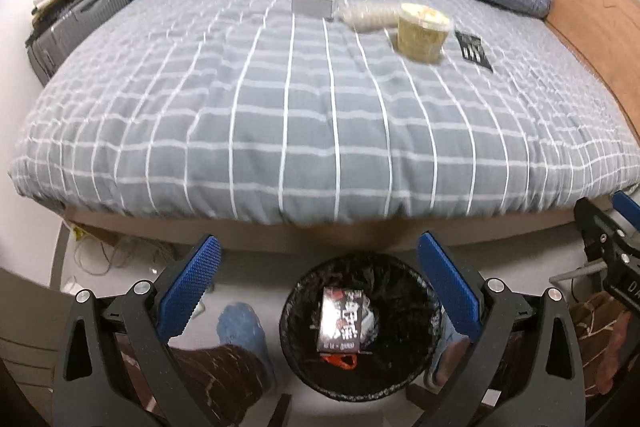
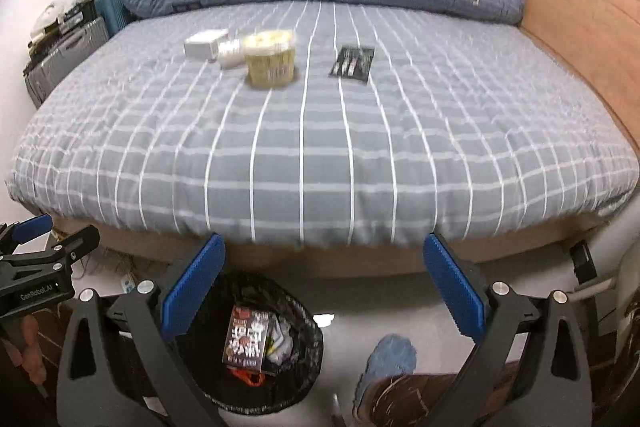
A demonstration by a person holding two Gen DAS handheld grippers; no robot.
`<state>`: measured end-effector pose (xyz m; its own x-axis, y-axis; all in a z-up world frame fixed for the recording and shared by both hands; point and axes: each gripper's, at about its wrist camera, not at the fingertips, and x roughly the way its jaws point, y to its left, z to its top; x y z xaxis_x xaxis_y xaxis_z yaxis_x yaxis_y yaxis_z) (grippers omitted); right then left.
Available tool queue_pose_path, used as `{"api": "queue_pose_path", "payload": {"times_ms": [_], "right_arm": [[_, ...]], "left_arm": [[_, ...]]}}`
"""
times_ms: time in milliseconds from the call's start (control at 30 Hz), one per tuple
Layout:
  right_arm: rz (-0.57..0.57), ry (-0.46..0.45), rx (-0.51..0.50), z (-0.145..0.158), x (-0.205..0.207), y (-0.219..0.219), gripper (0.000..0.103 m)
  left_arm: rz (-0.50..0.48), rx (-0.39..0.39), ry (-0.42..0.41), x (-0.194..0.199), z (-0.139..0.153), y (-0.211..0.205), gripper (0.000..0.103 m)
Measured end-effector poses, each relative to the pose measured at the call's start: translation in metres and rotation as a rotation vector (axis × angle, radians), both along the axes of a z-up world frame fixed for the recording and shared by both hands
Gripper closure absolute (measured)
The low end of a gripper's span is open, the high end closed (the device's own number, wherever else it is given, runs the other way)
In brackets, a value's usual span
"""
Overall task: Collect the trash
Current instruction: 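Raise both open tools back toward the items on the bed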
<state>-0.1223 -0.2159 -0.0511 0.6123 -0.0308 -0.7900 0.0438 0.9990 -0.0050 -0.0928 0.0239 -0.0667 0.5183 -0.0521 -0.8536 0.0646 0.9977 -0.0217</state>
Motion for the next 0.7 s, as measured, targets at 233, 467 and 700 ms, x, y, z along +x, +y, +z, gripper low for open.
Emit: {"api": "queue_pose_path", "payload": {"times_ms": [233,467,700], "right_arm": [[0.007,-0.049,0.001,0.026,0.018,0.001,0.008],[0.022,-0.082,0.0,0.041,0.044,0.006,0.008],[0.042,-0.102,-0.012,0.047,0.074,0.009,0.008]], "left_arm": [[0.013,-0.012,-0.019,0.024,0.016,0.002,0.006],[0.019,-0.004,-0.071,0.052,0.036,-0.005,0.006],[0.02,0.004,-0.12,0.086,0.053,-0.014,0.006]]}}
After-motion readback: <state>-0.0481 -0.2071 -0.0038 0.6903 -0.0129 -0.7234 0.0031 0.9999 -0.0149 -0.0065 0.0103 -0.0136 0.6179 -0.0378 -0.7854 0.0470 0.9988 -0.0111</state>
